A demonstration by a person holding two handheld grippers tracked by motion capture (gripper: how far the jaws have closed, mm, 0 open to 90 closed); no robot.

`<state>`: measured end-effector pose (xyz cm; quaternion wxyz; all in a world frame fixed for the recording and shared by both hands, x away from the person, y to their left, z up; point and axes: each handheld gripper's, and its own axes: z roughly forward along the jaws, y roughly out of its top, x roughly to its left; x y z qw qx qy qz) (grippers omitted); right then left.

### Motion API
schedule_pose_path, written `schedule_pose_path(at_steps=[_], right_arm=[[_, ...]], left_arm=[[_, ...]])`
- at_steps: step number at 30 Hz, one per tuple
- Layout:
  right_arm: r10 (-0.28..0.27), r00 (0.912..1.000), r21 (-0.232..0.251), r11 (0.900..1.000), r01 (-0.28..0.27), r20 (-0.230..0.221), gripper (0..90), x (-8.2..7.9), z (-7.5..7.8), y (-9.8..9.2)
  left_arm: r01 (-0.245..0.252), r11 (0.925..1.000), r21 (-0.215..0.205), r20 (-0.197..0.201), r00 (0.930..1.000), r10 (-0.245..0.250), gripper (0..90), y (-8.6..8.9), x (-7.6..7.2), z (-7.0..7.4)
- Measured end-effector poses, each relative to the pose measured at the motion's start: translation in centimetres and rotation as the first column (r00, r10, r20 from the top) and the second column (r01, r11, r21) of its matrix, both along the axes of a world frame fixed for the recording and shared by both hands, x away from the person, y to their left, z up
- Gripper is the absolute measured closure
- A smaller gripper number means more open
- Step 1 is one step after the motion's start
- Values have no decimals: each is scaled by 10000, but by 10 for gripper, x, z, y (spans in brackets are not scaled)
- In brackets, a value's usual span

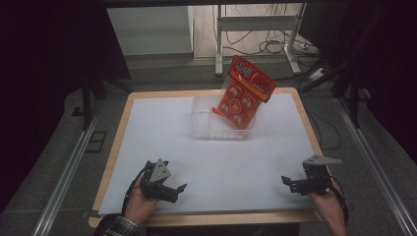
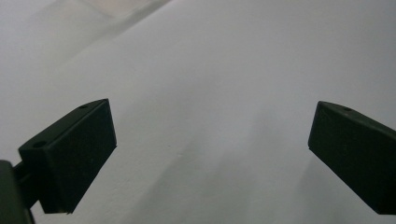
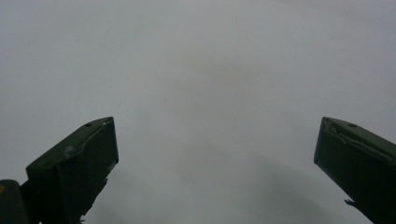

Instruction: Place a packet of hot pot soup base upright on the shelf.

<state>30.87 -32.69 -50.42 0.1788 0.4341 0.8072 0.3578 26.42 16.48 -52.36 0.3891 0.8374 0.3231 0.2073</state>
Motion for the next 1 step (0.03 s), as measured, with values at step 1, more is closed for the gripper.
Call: schedule_pose_path(at_steps=[1], right_arm=[[11, 10000, -6, 10000, -11, 15, 0, 0, 0, 0]], left_arm=[[-3, 10000, -10, -1, 10000, 3, 8, 0, 0, 0]])
